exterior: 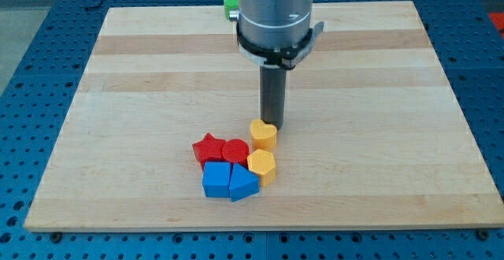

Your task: Move the yellow heart to the yellow hexagon

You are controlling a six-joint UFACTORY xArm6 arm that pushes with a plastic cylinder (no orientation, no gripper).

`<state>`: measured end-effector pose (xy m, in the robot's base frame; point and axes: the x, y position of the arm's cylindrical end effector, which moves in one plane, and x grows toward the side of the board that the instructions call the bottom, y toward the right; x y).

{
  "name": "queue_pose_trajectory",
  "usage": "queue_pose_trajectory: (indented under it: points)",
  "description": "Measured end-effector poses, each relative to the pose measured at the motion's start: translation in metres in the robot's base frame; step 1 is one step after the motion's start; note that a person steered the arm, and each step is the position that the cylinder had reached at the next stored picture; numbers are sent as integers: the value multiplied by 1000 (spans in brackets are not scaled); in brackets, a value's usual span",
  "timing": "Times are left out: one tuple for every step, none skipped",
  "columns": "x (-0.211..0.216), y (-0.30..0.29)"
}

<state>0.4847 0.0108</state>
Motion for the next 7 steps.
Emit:
queue_pose_trajectory:
  points:
    - [5, 0]
    - [0, 0]
    - [-8, 0]
    - [-11, 0]
    - [-31, -5]
    - [-27, -24]
    - [-6, -32]
